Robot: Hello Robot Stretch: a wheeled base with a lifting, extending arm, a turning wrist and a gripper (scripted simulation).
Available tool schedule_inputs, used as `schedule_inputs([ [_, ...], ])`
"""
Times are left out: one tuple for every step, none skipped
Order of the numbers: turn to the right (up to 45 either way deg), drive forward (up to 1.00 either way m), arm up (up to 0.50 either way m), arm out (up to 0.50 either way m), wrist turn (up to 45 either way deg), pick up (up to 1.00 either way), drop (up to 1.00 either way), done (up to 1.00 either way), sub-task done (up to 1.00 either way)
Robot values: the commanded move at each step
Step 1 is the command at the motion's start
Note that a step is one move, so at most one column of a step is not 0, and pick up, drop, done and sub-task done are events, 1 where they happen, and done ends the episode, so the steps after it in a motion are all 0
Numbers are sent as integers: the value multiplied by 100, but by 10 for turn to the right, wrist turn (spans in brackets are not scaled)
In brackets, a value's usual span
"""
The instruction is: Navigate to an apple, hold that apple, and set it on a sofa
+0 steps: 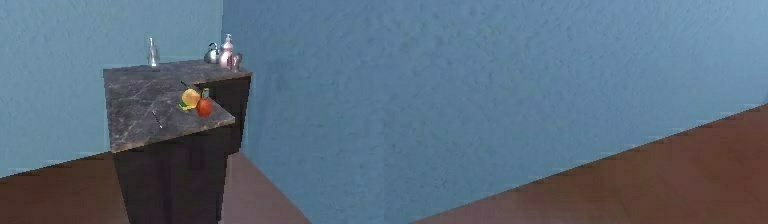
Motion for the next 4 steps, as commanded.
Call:
schedule_inputs([
  [-120, 0, 0, 0, 0, 0, 0, 0, 0],
  [0, 10, 0, 0, 0, 0, 0, 0, 0],
  [-450, 0, 0, 0, 0, 0, 0, 0, 0],
  [-240, 0, 0, 0, 0, 0, 0, 0, 0],
])
